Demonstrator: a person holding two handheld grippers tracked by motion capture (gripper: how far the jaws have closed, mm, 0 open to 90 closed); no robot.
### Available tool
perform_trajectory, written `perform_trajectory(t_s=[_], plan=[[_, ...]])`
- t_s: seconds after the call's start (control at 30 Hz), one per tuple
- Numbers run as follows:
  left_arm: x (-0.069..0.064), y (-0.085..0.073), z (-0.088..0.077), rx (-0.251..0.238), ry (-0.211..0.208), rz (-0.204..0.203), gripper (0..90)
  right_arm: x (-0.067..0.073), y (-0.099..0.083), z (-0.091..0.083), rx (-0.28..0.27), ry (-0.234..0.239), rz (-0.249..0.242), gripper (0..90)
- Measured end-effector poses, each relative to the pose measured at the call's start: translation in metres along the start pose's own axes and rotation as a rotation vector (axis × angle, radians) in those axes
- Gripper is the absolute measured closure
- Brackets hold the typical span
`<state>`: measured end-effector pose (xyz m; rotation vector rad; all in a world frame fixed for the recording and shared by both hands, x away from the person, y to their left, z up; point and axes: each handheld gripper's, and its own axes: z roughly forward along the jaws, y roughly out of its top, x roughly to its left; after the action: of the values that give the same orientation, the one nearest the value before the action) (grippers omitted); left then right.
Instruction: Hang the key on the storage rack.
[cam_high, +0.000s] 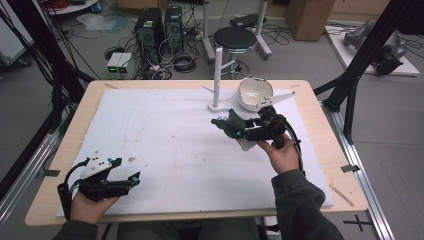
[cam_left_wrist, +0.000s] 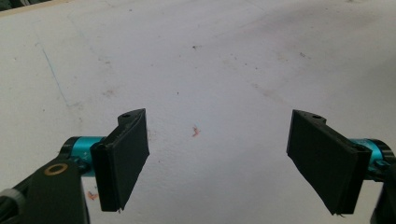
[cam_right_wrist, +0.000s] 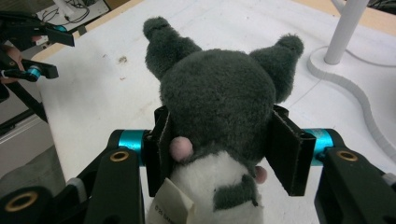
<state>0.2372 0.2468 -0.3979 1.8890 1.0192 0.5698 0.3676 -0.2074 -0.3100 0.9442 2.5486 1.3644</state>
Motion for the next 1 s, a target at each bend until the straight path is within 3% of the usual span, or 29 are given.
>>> perform_trajectory(t_s=[1.0], plan=[[0.002, 0.000, 0.000, -0.008, 0.001, -0.010, 21.2, -0.009, 0.046, -0.001, -0.012, -0.009, -0.020, 47.5]])
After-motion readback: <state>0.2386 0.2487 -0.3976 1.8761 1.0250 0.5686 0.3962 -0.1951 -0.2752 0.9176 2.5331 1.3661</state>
